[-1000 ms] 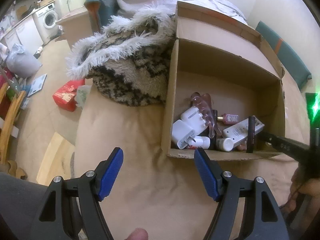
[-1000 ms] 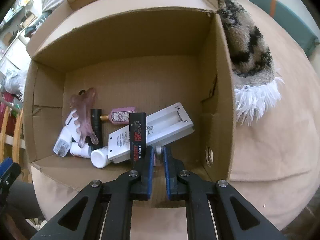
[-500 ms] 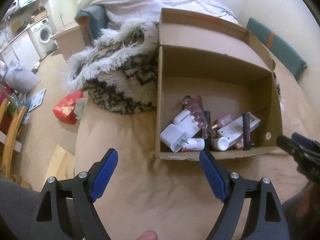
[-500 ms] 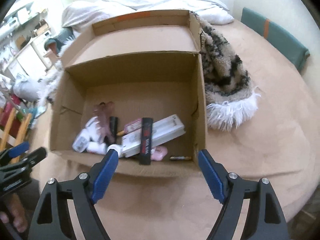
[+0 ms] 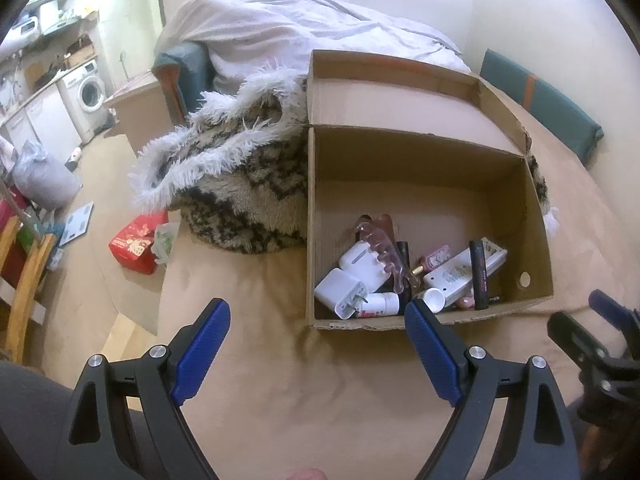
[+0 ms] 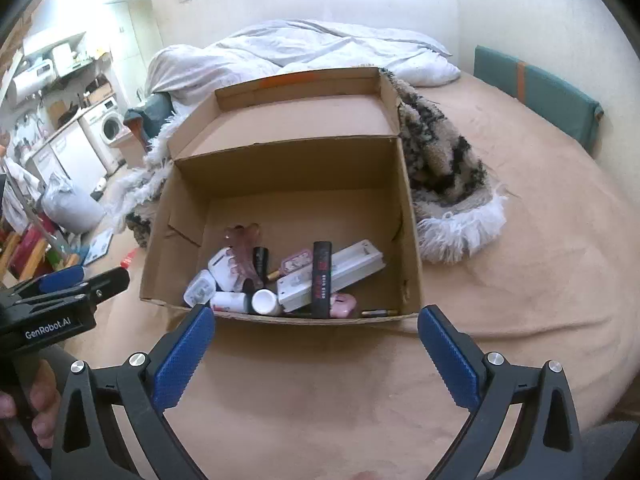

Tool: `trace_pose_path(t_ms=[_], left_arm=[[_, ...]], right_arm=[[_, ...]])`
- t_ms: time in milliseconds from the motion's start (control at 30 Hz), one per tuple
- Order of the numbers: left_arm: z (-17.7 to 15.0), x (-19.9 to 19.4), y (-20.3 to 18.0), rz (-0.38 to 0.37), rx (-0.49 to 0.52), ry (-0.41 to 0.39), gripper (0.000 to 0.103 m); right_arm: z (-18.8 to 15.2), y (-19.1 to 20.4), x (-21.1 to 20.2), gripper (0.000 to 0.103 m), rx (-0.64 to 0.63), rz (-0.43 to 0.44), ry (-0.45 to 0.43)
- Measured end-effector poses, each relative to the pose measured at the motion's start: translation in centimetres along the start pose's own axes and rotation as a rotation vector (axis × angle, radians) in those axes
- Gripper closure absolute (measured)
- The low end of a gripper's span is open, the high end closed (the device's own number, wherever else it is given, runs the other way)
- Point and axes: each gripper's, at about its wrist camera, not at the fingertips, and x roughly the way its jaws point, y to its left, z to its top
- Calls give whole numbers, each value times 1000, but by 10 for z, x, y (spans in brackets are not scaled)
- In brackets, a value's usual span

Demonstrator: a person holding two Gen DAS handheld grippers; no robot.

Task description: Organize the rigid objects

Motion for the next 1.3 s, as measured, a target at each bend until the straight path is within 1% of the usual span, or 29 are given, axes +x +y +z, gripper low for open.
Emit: trace_pose_path(t_ms=[100,233,400,633,1300], left_arm=[[-3,2,0,-8,1,13,15],[-5,1,-2,-2,19,6,15],[-4,2,-3,-14,6,14,15],[-2,0,-1,-8,1,8,15],[-3,2,-1,-5,-4,20,15]], right_arm=[[0,4,4,0,-17,-70,-17],[3,0,3,0,14,-37,-33],[2,-4,1,0,21,-53,-41],[2,-2,2,0,7,-63,-44],[2,-2,5,0,10,-52,-33]])
